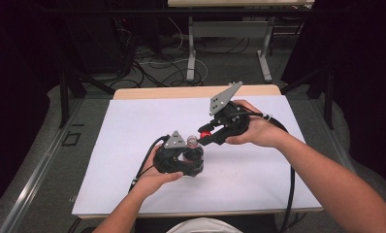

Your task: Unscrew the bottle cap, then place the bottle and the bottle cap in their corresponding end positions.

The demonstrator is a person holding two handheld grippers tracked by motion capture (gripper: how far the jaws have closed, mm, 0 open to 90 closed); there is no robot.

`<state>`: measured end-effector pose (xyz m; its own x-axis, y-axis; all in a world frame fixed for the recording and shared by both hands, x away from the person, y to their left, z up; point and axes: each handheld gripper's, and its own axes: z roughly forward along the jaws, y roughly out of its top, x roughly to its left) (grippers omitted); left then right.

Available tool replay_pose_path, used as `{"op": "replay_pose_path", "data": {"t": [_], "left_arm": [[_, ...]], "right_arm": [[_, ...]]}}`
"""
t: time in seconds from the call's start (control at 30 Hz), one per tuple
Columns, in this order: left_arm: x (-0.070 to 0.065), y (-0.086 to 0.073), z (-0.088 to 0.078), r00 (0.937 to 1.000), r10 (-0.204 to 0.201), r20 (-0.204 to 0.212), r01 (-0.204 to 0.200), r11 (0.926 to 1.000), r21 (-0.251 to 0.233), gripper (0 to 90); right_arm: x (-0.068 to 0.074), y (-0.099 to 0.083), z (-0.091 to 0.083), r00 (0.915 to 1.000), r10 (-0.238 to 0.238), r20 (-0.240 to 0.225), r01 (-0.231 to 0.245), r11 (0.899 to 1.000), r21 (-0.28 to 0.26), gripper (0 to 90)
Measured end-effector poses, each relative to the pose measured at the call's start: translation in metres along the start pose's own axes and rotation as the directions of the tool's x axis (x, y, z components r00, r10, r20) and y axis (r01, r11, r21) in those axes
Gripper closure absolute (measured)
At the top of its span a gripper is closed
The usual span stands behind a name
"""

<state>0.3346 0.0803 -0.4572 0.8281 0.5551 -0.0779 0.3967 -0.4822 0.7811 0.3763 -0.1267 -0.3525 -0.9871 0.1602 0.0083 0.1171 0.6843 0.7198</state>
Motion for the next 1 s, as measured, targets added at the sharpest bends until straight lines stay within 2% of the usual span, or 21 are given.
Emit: {"op": "replay_pose_path", "data": {"t": [0.03, 0.07, 0.17, 0.23, 0.27, 0.3, 0.37, 0.4, 0.43, 0.47, 0.53, 0.6, 0.7, 0.73, 0.8, 0.83, 0.87, 0.9, 0.97, 1.0], "left_arm": [[0.001, 0.000, 0.001, 0.9999, -0.002, -0.014, 0.001, 0.9999, -0.015, 29.8], [0.003, 0.001, 0.000, 0.9999, -0.006, -0.010, 0.006, 1.0000, -0.004, 29.8], [0.007, 0.003, 0.001, 0.9994, -0.018, -0.030, 0.017, 0.9995, -0.028, 29.7], [0.011, 0.007, 0.000, 0.9993, -0.021, -0.032, 0.021, 0.9997, -0.016, 29.7], [0.013, 0.008, 0.001, 0.9991, -0.009, -0.043, 0.008, 0.9999, -0.015, 29.8], [0.013, 0.009, 0.002, 0.9985, -0.022, -0.050, 0.021, 0.9995, -0.021, 29.8], [0.016, 0.011, 0.003, 0.9979, -0.022, -0.061, 0.021, 0.9994, -0.027, 29.8], [0.017, 0.012, 0.004, 0.9973, -0.030, -0.067, 0.028, 0.9990, -0.035, 29.8], [0.019, 0.013, 0.004, 0.9971, -0.039, -0.066, 0.037, 0.9988, -0.032, 29.7], [0.021, 0.015, 0.003, 0.9969, -0.028, -0.074, 0.026, 0.9993, -0.029, 29.8], [0.023, 0.017, 0.004, 0.9963, -0.044, -0.074, 0.041, 0.9984, -0.040, 29.8], [0.026, 0.021, 0.005, 0.9957, -0.043, -0.082, 0.040, 0.9983, -0.043, 29.8], [0.030, 0.025, 0.006, 0.9946, -0.046, -0.093, 0.042, 0.9982, -0.042, 29.8], [0.032, 0.026, 0.007, 0.9943, -0.054, -0.092, 0.049, 0.9976, -0.049, 29.7], [0.035, 0.029, 0.008, 0.9940, -0.054, -0.095, 0.051, 0.9979, -0.039, 29.7], [0.037, 0.031, 0.009, 0.9934, -0.053, -0.102, 0.049, 0.9980, -0.040, 29.7], [0.039, 0.033, 0.011, 0.9932, -0.065, -0.097, 0.060, 0.9971, -0.047, 29.8], [0.041, 0.034, 0.012, 0.9927, -0.066, -0.101, 0.062, 0.9971, -0.044, 29.7], [0.044, 0.038, 0.015, 0.9916, -0.077, -0.104, 0.073, 0.9964, -0.043, 29.8], [0.046, 0.039, 0.018, 0.9906, -0.083, -0.109, 0.077, 0.9957, -0.051, 29.7]], "right_arm": [[0.000, -0.003, 0.000, 0.9999, 0.013, -0.004, -0.013, 1.000, 0.007, 61.1], [0.000, -0.005, 0.002, 1.0000, 0.004, 0.004, -0.004, 1.000, 0.012, 61.1], [0.000, -0.013, 0.005, 0.9989, 0.023, 0.040, -0.024, 1.000, 0.011, 61.1], [0.001, -0.018, 0.008, 0.9977, 0.040, 0.054, -0.041, 0.999, 0.025, 61.1], [0.002, -0.021, 0.009, 0.9954, 0.057, 0.077, -0.059, 0.998, 0.023, 61.1], [0.001, -0.024, 0.011, 0.9950, 0.057, 0.082, -0.059, 0.998, 0.025, 61.1], [0.001, -0.028, 0.013, 0.9896, 0.068, 0.127, -0.073, 0.997, 0.033, 61.1], [0.000, -0.030, 0.014, 0.9888, 0.079, 0.127, -0.084, 0.996, 0.033, 61.1], [0.000, -0.032, 0.015, 0.9851, 0.098, 0.141, -0.103, 0.994, 0.028, 61.1], [-0.001, -0.034, 0.016, 0.9809, 0.114, 0.158, -0.120, 0.992, 0.029, 61.1], [-0.003, -0.038, 0.016, 0.9774, 0.129, 0.167, -0.138, 0.990, 0.038, 61.1], [-0.005, -0.040, 0.016, 0.9717, 0.142, 0.189, -0.150, 0.988, 0.030, 61.1], [-0.007, -0.045, 0.017, 0.9595, 0.182, 0.215, -0.195, 0.980, 0.041, 61.1], [-0.009, -0.047, 0.017, 0.9571, 0.182, 0.226, -0.196, 0.980, 0.041, 61.1], [-0.012, -0.052, 0.019, 0.9534, 0.203, 0.223, -0.220, 0.974, 0.053, 61.1], [-0.013, -0.054, 0.020, 0.9495, 0.208, 0.235, -0.227, 0.972, 0.056, 61.0], [-0.012, -0.056, 0.022, 0.9424, 0.233, 0.240, -0.253, 0.966, 0.058, 61.0], [-0.014, -0.059, 0.023, 0.9441, 0.233, 0.233, -0.252, 0.966, 0.058, 61.0], [-0.015, -0.063, 0.026, 0.9376, 0.249, 0.243, -0.269, 0.962, 0.052, 61.0], [-0.014, -0.066, 0.027, 0.9308, 0.263, 0.253, -0.286, 0.957, 0.057, 61.0]]}}
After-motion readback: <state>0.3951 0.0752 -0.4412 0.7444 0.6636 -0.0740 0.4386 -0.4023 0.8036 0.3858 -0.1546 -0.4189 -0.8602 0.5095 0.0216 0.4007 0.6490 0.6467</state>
